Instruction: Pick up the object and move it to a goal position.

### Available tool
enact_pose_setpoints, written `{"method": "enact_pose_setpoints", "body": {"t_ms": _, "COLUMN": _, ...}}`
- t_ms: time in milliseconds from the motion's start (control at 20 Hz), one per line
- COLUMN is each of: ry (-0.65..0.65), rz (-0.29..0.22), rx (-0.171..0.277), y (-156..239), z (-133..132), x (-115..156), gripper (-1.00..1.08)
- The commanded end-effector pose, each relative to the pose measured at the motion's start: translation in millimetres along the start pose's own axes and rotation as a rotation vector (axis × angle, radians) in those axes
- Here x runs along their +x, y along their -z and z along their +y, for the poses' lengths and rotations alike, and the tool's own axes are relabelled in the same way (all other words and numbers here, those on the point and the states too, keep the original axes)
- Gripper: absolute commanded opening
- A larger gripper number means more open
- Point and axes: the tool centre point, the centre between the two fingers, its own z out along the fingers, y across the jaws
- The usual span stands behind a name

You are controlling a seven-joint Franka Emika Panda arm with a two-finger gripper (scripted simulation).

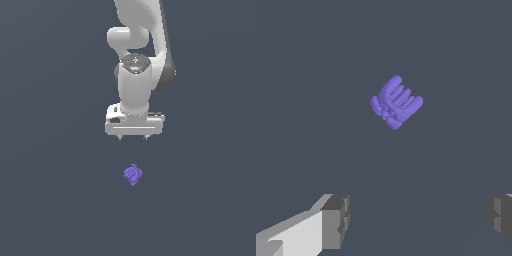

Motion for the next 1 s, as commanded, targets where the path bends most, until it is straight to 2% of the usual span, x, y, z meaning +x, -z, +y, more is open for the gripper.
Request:
{"method": "enact_pose_setpoints", "body": {"t_ms": 0, "ry": 0.000, "rz": 0.000, "rx": 0.000, "y": 0, "z": 0, "x": 0, "gripper": 1.00}}
{"method": "enact_pose_setpoints", "body": {"t_ms": 150, "ry": 0.016, "rz": -0.003, "rx": 0.002, "y": 1, "z": -7, "x": 0, "gripper": 1.00}}
{"method": "enact_pose_setpoints", "body": {"t_ms": 400, "ry": 0.072, "rz": -0.013, "rx": 0.009, "y": 3, "z": -33, "x": -2, "gripper": 1.00}}
{"method": "enact_pose_setpoints", "body": {"t_ms": 950, "ry": 0.122, "rz": -0.015, "rx": 0.007, "y": -3, "z": -32, "x": 5, "gripper": 1.00}}
